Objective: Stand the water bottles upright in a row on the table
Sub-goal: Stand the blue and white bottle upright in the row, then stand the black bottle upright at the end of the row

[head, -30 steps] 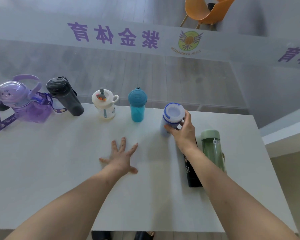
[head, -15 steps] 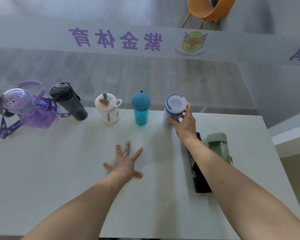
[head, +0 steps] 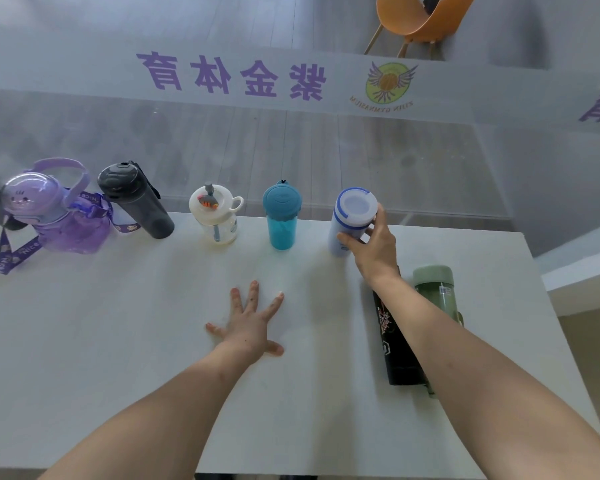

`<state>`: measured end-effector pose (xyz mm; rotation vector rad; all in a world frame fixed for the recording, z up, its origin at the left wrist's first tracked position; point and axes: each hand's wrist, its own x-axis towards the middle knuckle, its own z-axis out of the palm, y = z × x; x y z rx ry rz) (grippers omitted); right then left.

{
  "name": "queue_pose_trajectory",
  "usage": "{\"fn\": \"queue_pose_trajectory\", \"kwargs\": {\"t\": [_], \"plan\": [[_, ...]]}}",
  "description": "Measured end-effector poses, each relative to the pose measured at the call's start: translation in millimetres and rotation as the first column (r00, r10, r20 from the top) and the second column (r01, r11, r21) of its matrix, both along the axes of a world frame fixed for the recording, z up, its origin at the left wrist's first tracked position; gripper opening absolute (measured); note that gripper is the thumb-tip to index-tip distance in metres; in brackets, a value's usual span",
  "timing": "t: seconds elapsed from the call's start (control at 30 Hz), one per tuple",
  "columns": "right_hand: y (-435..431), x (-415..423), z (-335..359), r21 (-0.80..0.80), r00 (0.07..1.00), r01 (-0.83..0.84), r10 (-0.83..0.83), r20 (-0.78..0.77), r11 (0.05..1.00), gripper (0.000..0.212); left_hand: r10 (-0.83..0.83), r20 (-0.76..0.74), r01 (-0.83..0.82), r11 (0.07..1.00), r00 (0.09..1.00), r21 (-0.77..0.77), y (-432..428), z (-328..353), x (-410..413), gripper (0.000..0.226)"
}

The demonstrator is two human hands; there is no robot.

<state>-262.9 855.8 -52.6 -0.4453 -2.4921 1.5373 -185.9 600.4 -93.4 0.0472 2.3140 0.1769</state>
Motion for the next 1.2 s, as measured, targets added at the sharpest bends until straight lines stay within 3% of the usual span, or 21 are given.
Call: {"fn": "queue_pose_trajectory", "kwargs": {"t": [0.63, 0.8, 0.9, 1.03, 1.1, 1.2], "plan": [[-1.9, -8.7, -2.4, -0.039, 1.000, 0.012, -0.011, 0.020, 0.999, 0.089, 0.010, 0.008, -0.010, 1.000, 1.000, 0.010, -0.4, -0.4, 0.4, 0.122], [5.5, 3.1, 4.6, 0.022, 0.993, 0.019, -0.022, 0.118, 1.000, 0.100, 0.003, -0.003, -0.003, 1.000, 1.000, 0.019, -2.2, -2.1, 1.4, 0.121], [15.1, 35.1, 14.7, 0.079, 0.992, 0.020, -0.030, 0.124, 0.997, 0.076, 0.002, -0.009, -0.002, 1.000, 1.000, 0.023, -3.0, -0.7, 2.3, 0.121], [32.9, 98.0, 28.0, 0.297, 0.985, -0.145, 0.111, 0.129, 0.944, 0.040, -0.020, -0.020, 0.021, 1.000, 1.000, 0.008, -2.3, 5.4, 2.2, 0.119], [44.3, 128.8, 26.4, 0.418, 0.964, -0.248, 0.179, 0.199, 0.874, 0.037, -0.032, -0.028, 0.032, 0.999, 0.999, -0.001, 0.7, 7.9, 2.6, 0.115], [60.1, 162.9, 20.4, 0.455, 0.869, -0.449, 0.259, 0.421, 0.769, 0.046, -0.033, -0.027, 0.034, 0.998, 0.999, 0.052, 10.8, 12.3, 11.3, 0.099]]}}
